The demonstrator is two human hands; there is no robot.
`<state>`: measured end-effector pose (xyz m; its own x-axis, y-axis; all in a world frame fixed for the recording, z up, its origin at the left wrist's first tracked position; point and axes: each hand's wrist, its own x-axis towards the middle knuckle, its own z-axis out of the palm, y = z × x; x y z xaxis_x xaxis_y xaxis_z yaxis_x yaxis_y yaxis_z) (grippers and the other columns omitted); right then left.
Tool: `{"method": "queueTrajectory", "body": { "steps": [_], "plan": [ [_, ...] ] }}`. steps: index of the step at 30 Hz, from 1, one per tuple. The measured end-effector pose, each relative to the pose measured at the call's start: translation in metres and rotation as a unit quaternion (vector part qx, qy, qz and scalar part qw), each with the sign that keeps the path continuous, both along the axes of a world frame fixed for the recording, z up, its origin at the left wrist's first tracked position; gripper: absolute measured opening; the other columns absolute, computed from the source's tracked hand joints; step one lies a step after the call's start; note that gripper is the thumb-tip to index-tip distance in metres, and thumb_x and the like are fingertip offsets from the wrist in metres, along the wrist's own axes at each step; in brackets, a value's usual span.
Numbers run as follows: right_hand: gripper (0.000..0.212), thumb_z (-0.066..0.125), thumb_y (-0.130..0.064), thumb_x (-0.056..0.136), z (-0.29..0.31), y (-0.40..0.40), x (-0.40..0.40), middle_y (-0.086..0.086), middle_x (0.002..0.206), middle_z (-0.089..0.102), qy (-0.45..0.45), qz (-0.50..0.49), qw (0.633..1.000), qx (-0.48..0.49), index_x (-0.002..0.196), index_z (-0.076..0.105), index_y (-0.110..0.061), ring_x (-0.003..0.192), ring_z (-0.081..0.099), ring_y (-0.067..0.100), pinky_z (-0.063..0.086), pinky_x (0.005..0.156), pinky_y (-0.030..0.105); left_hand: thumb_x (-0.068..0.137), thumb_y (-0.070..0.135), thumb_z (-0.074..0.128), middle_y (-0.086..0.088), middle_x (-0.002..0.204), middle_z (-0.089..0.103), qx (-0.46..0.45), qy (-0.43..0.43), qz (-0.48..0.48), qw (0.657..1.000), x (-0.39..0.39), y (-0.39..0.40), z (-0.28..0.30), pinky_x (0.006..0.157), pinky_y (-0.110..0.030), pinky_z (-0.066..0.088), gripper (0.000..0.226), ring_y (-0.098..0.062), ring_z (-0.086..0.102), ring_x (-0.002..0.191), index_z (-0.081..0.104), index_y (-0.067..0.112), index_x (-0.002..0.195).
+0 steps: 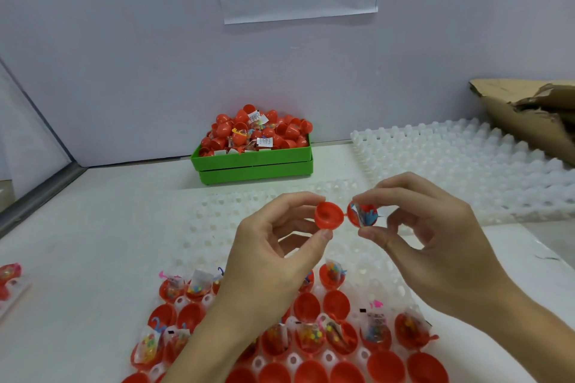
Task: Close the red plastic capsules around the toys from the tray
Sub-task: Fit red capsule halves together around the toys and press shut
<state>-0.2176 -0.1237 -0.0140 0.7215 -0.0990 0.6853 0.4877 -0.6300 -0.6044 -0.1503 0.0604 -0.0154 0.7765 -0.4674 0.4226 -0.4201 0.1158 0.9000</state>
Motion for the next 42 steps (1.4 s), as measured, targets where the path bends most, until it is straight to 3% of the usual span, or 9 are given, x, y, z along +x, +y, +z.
{"method": "queueTrajectory", "body": {
  "steps": [7,14,18,22,27,33,39,42],
  "plan": [
    [0.047,0.074,-0.021,0.073,0.001,0.001,-0.001,-0.013,0.093,0.066,-0.014,-0.016,1.000,-0.010,0.119,0.062,-0.022,0.089,0.066,0.014,0.053,0.063,0.020,0.085,0.001,0.069,0.006,0.097,0.074,0.014,-0.028,0.021,0.999,-0.002,0.001,-0.001,0.075,-0.028,0.060,0.035,-0.016,0.070,0.085,0.071,0.025,0.110],
    [0.058,0.085,-0.005,0.069,-0.007,0.003,0.001,-0.015,0.088,0.067,-0.023,-0.013,0.999,-0.047,0.117,0.062,-0.026,0.078,0.061,0.000,0.045,0.062,0.009,0.085,0.012,0.064,0.006,0.098,0.066,0.051,-0.066,0.012,0.996,-0.004,-0.002,-0.004,0.072,-0.030,0.060,0.037,-0.016,0.064,0.093,0.071,0.029,0.117],
    [0.044,0.078,-0.012,0.076,-0.009,0.003,0.000,-0.009,0.092,0.067,-0.002,0.039,0.998,0.055,0.116,0.066,-0.029,0.092,0.068,0.017,0.054,0.069,0.021,0.087,0.014,0.062,0.008,0.098,0.064,0.041,-0.055,-0.004,0.998,-0.004,-0.002,-0.005,0.074,-0.025,0.059,0.036,-0.016,0.066,0.094,0.069,0.028,0.120],
    [0.039,0.076,-0.008,0.078,-0.010,0.007,0.000,-0.005,0.091,0.065,0.025,0.093,0.985,0.143,0.107,0.066,-0.031,0.084,0.073,0.020,0.056,0.078,0.022,0.089,0.013,0.061,0.004,0.102,0.065,0.039,-0.051,-0.021,0.998,-0.003,-0.002,-0.006,0.077,-0.026,0.059,0.036,-0.018,0.065,0.097,0.068,0.023,0.124],
    [0.021,0.074,-0.011,0.076,-0.003,0.005,-0.001,-0.009,0.088,0.068,0.005,0.046,0.998,0.050,0.095,0.070,-0.019,0.082,0.071,0.016,0.059,0.070,0.029,0.090,0.015,0.062,0.004,0.103,0.064,0.046,-0.059,-0.021,0.997,-0.004,-0.003,-0.009,0.080,-0.026,0.059,0.036,-0.021,0.065,0.101,0.067,0.024,0.125],
    [0.010,0.072,-0.011,0.081,-0.001,0.003,-0.002,-0.003,0.091,0.065,-0.026,0.034,0.998,-0.040,0.091,0.074,-0.012,0.079,0.066,0.014,0.057,0.065,0.025,0.091,0.017,0.062,0.004,0.105,0.064,0.050,-0.066,-0.030,0.996,-0.005,-0.003,-0.009,0.081,-0.028,0.059,0.036,-0.024,0.064,0.104,0.067,0.028,0.125],
    [0.015,0.076,-0.009,0.080,-0.001,0.006,-0.003,-0.008,0.089,0.066,-0.031,0.014,0.997,-0.072,0.092,0.071,-0.014,0.079,0.064,0.007,0.053,0.065,0.019,0.090,0.017,0.064,0.006,0.105,0.063,0.065,-0.074,-0.034,0.994,-0.007,-0.004,-0.008,0.078,-0.021,0.057,0.035,-0.016,0.062,0.106,0.068,0.025,0.124],
    [0.043,0.083,-0.003,0.073,-0.003,0.007,-0.005,-0.012,0.084,0.066,0.007,0.021,1.000,-0.005,0.098,0.058,-0.027,0.080,0.070,0.008,0.053,0.066,0.018,0.088,0.017,0.068,0.008,0.100,0.063,0.080,-0.066,-0.024,0.994,-0.007,-0.005,-0.010,0.072,-0.021,0.057,0.034,-0.014,0.063,0.100,0.070,0.023,0.121]
  ]
}}
